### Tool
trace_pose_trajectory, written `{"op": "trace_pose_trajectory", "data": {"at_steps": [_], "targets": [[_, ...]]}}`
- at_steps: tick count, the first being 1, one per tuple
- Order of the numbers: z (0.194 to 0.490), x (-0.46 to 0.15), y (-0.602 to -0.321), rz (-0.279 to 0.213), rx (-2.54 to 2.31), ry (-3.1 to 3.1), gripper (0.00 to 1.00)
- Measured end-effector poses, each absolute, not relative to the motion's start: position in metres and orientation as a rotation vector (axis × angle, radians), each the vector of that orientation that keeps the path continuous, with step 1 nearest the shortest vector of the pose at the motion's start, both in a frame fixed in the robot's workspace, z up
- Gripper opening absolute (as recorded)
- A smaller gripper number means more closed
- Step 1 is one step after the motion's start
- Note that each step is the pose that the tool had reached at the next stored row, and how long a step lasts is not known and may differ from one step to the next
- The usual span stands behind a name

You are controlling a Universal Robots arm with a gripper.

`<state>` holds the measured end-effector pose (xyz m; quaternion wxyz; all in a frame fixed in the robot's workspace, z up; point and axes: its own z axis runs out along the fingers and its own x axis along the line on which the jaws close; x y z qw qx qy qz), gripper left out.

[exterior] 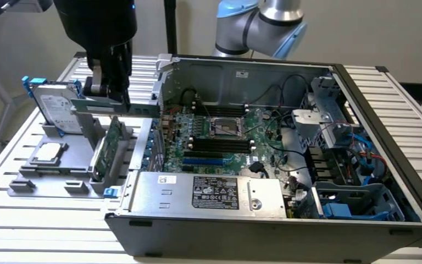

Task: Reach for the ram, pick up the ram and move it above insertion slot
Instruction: 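Pick up the ram and move it above insertion slot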

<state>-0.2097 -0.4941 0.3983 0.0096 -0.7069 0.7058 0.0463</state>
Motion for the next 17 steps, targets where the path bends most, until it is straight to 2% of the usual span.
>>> {"op": "trace_pose_trajectory", "data": {"at_steps": [17], "targets": [[0.398, -0.135, -0.486, 0.155, -2.203, 2.199, 0.14]]}}
